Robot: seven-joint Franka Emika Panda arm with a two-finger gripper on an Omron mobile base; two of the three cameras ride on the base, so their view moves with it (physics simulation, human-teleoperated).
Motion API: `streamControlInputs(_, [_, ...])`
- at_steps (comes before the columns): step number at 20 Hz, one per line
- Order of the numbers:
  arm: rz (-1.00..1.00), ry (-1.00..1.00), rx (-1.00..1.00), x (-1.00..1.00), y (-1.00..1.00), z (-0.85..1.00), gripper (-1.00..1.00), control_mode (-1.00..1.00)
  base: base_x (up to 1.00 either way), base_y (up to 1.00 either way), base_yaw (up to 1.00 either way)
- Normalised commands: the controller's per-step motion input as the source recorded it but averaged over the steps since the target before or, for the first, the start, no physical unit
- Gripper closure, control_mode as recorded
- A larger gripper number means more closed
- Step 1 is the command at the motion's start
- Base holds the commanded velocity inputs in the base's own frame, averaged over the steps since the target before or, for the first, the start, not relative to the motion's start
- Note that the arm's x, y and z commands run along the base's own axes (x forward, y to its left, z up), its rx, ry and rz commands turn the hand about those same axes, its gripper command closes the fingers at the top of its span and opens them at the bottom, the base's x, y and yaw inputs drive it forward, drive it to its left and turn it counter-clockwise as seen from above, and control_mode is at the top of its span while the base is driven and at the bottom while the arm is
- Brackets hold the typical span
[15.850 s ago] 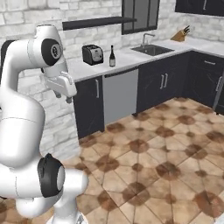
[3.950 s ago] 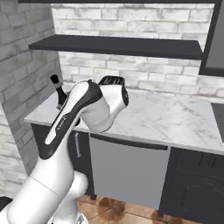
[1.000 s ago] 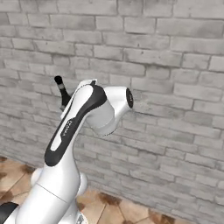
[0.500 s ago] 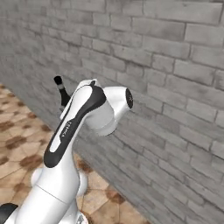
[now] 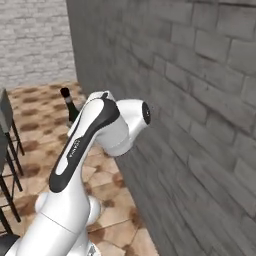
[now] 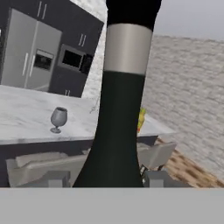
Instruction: There is a wine glass and glass cup on the dining counter. Place the wine bottle next to the wine glass and the juice bottle next to the glass cup.
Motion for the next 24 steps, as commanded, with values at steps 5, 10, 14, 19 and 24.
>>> streamControlInputs(5, [0.00, 0.00, 0.00, 0.00, 0.00, 0.00, 1.00, 1.00, 0.85, 0.00, 0.65])
streamControlInputs(10, [0.00, 0.00, 0.00, 0.00, 0.00, 0.00, 1.00, 1.00, 0.52, -0.06, 0.72])
streamControlInputs(14, [0.00, 0.00, 0.00, 0.00, 0.00, 0.00, 1.00, 1.00, 0.48, -0.10, 0.73])
streamControlInputs(19, [0.00, 0.00, 0.00, 0.00, 0.00, 0.00, 1.00, 1.00, 0.39, -0.08, 0.73])
streamControlInputs(24, [0.00, 0.00, 0.00, 0.00, 0.00, 0.00, 1.00, 1.00, 0.25, -0.08, 0.74])
